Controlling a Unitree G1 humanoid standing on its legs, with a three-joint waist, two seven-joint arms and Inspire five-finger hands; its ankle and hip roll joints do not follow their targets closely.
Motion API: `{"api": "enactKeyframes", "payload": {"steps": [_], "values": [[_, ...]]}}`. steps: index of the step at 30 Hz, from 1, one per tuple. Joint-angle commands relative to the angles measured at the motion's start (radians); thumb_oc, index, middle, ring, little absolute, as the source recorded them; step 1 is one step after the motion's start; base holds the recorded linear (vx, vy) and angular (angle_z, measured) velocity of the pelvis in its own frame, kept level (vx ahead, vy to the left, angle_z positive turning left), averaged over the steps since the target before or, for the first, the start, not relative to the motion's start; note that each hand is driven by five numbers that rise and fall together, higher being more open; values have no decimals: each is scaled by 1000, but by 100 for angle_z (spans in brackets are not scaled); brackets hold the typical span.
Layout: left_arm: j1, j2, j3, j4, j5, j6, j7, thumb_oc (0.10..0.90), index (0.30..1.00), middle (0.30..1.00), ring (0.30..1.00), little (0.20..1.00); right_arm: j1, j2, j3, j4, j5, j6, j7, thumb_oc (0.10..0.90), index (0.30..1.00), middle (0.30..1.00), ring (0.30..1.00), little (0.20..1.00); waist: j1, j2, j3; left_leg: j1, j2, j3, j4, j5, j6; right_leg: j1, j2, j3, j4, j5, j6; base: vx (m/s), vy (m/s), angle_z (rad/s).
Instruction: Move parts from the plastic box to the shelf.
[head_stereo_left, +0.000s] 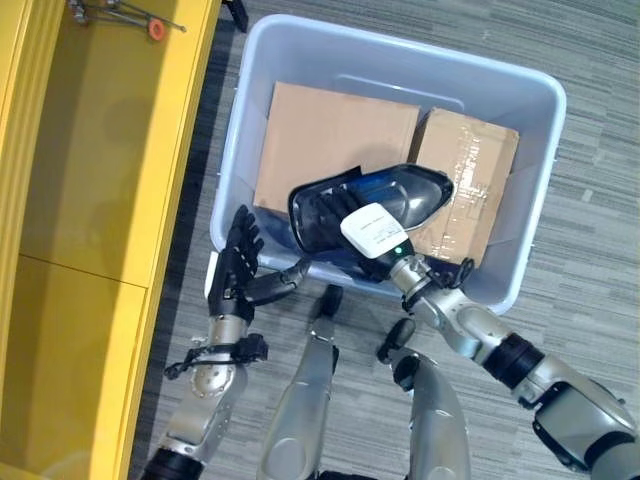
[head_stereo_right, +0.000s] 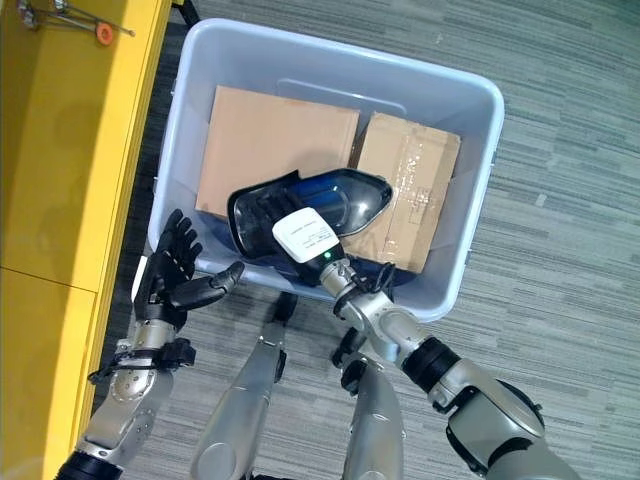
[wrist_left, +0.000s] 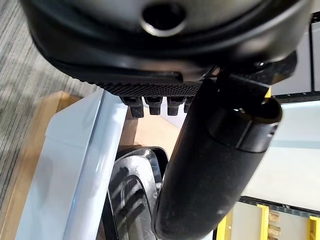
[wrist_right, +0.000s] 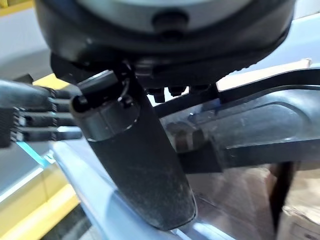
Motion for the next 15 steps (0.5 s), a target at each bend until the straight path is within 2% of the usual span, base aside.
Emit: {"api": "enactKeyframes", "payload": {"steps": [1, 11, 13, 15], "values": [[53, 0, -15, -90, 20, -42, 28, 900, 1000, 1000, 1000, 1000, -18, 5, 32, -10, -51, -11, -65, 900, 1000, 1000, 1000, 1000, 11, 27, -17, -48, -2, 10, 108, -117, 46, 2, -21, 104, -47, 57, 80, -8, -14, 3], [45, 7, -32, -93, 19, -45, 20, 900, 1000, 1000, 1000, 1000, -77, -41, 71, 180, -111, 41, -84, 900, 1000, 1000, 1000, 1000, 14, 47, -17, -136, -6, -5, 180, -135, 46, -92, -25, 100, 58, 14, 69, 14, -22, 5], [46, 3, -36, -94, 15, -47, 20, 900, 1000, 1000, 1000, 1000, -80, -34, 76, 230, -108, 54, -85, 900, 1000, 1000, 1000, 1000, 14, 51, -17, -134, -7, -8, 209, -171, 46, -98, -26, 117, 96, -23, 74, 105, -39, 6], [43, -2, -37, -99, 21, -42, 24, 900, 1000, 1000, 1000, 1000, -84, -18, 79, 282, -105, 66, -82, 900, 1000, 1000, 1000, 1000, 18, 57, -17, -150, -15, -11, 237, -184, 49, -111, -28, 118, 126, -39, 71, 66, -36, 5]]}}
